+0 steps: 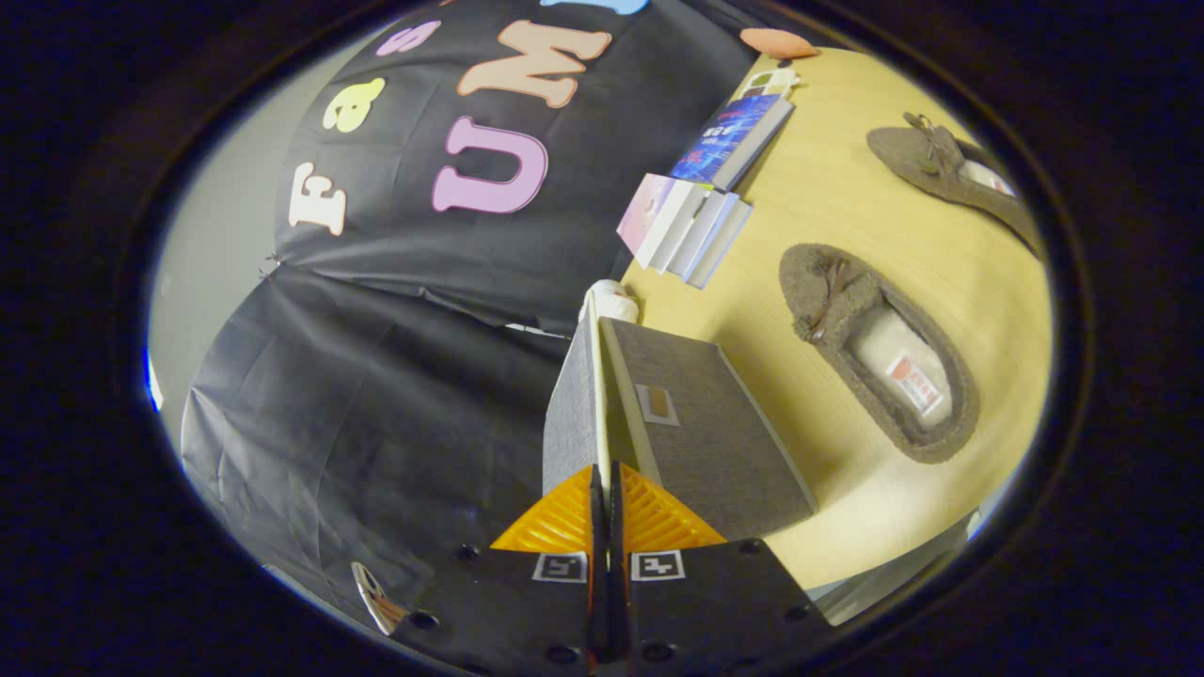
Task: Open the storage box then place both shoes into the box .Put the left shoe in first, then the right shoe, with the right side of both shoes facing outward in a uniform manner.
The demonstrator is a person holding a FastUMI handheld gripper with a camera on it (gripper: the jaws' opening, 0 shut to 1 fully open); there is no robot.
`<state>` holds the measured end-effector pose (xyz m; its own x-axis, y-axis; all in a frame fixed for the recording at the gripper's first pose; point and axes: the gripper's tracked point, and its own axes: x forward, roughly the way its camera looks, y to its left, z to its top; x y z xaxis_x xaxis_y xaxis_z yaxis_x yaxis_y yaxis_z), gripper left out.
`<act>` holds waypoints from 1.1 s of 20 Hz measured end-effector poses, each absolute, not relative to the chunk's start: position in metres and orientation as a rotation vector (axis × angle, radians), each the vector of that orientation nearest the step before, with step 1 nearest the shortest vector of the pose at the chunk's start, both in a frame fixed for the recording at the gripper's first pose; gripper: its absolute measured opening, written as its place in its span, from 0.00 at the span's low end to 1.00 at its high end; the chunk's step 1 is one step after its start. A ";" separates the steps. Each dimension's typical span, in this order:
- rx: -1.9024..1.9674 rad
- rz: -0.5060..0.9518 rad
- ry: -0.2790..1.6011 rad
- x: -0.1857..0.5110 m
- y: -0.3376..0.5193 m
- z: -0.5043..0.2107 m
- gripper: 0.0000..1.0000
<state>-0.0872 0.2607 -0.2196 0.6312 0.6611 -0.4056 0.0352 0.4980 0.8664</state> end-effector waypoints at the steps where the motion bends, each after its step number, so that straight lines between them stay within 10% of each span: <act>1: 0.968 0.447 0.809 -0.088 0.263 -0.214 0.03; 22: 0.890 0.828 0.780 -0.129 0.408 -0.098 0.03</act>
<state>-0.1292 0.4076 -0.0980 0.4574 0.8598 -0.2271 -0.2779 0.3808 0.8819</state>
